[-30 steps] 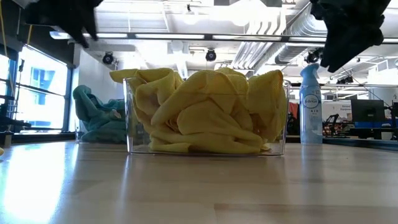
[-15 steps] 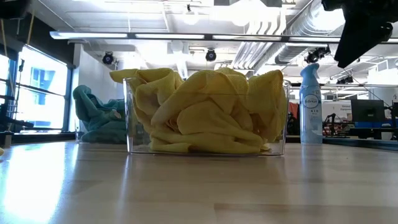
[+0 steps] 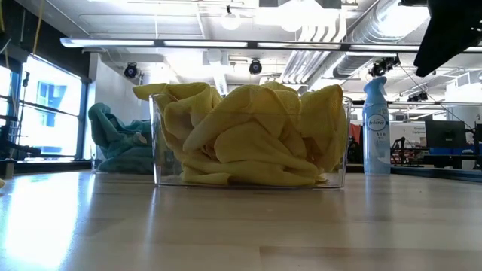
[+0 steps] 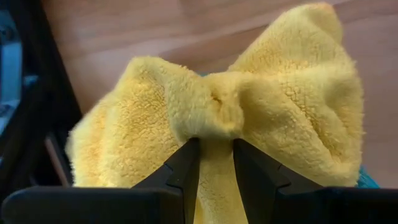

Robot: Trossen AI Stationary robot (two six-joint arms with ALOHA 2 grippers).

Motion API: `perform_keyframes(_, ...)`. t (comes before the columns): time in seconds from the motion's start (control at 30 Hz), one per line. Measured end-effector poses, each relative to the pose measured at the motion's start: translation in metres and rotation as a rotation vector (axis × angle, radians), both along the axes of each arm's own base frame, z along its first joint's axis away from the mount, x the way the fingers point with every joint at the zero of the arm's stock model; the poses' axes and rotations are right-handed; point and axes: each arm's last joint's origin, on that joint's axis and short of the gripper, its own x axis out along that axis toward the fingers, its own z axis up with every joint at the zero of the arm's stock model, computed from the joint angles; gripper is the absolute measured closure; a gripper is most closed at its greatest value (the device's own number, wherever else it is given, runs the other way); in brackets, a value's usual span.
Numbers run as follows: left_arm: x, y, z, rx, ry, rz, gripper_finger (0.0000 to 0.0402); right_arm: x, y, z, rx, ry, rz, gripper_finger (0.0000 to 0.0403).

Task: Sort microfiber towel by color & place in baskets
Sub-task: Put the yellow towel into the bottom transparent bin

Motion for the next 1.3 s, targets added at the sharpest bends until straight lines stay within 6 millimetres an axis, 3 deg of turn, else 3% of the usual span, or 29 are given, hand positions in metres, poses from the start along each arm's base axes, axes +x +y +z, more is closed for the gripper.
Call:
perform_keyframes(0.1, 0.003, -0.004, -0.003, -0.047, -0.006, 0.007, 0.0328, 0.0, 0.001, 0.0, -0.009, -0.015, 0.003, 0.0222)
perform_keyframes(0.2, 0.004, -0.005, 0.0, -0.077, -0.023, 0.007, 0.0372, 0.0, 0.001, 0.001, -0.014, -0.021, 0.003, 0.0222)
perform_keyframes(0.33, 0.005, -0.005, 0.018, -0.071, -0.078, -0.01, 0.0393, 0.0, 0.001, 0.001, -0.014, -0.02, 0.004, 0.0222)
perform_keyframes(0.43, 0.007, -0.004, 0.044, -0.044, -0.17, -0.03, 0.04, 0.0, 0.001, 0.001, -0.015, -0.02, 0.005, 0.0222)
perform_keyframes(0.8, 0.022, 0.013, 0.174, 0.195, -0.55, -0.306, 0.0401, 0.0, 0.001, 0.001, -0.043, -0.039, -0.003, 0.0222)
perform_keyframes(0.93, 0.037, 0.029, 0.213, 0.329, -0.7, -0.4, 0.0401, 0.0, 0.001, 0.001, -0.042, -0.04, -0.005, 0.0222)
perform_keyframes(1.07, 0.055, 0.059, 0.24, 0.432, -0.735, -0.439, 0.0401, 0.0, 0.001, 0.001, -0.041, -0.042, -0.005, 0.0222)
perform_keyframes(1.17, 0.07, 0.085, 0.25, 0.483, -0.714, -0.448, 0.0401, 0.001, 0.001, 0.001, -0.035, -0.047, -0.009, 0.0222)
perform_keyframes(1.3, 0.088, 0.117, 0.245, 0.409, -0.625, -0.456, 0.0401, 0.001, 0.001, 0.001, -0.027, -0.053, -0.023, 0.0222)
